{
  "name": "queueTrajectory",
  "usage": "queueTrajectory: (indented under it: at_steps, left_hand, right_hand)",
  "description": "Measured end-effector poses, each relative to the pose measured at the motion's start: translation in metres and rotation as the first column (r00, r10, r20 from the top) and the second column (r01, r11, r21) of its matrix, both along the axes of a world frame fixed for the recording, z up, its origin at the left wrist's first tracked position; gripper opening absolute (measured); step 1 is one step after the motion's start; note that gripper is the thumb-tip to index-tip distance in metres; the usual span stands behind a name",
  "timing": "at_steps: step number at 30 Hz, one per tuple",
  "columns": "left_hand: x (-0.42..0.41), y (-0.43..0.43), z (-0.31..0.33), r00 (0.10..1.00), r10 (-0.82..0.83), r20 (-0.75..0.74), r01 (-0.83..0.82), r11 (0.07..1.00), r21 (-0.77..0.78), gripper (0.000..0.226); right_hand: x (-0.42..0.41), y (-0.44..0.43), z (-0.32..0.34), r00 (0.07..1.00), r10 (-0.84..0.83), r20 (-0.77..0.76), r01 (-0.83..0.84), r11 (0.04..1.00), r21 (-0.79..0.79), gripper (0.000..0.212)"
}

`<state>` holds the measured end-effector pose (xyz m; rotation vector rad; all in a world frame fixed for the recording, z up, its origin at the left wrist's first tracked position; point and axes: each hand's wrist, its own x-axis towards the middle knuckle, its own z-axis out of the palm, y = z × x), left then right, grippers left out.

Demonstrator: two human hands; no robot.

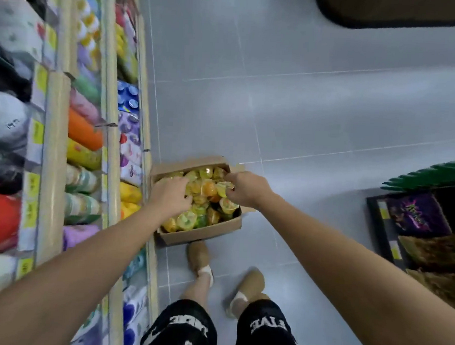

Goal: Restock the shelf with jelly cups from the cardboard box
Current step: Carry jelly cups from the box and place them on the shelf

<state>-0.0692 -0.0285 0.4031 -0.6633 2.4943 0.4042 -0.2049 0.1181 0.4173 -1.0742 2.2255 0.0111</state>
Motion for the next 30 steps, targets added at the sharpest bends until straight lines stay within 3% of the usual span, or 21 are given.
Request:
queueTrajectory:
  at_steps: [9, 19, 25, 30]
  left_hand:
    - [-0.027, -0.007, -0.156, 0.999, 0.030, 0.045, -0.036, 0.991, 0.128, 0.047]
    - [-0.026, 0.007, -0.327, 0.987, 0.095, 0.128, -0.120, 0.972, 0.202, 0.049]
    - [-0.052, 0.024, -0.385, 0.980, 0.194, 0.039, -0.197, 0.955, 0.220, 0.062]
    - [-0.086, 0.030, -0.424, 0.986, 0.158, -0.054, -0.139, 0.955, 0.263, 0.074]
  right_hand:
    - [-0.026, 0.005, -0.160, 0.999, -0.037, 0.028, 0.032, 0.986, 0.165, 0.039]
    - [-0.030, 0.002, -0.325, 0.999, -0.020, 0.040, 0.014, 0.987, 0.158, 0.039]
    - [-0.028, 0.009, -0.387, 0.994, -0.102, -0.025, 0.104, 0.987, 0.123, 0.032]
    - [-0.028, 0.026, -0.419, 0.988, -0.148, -0.033, 0.150, 0.985, 0.088, 0.032]
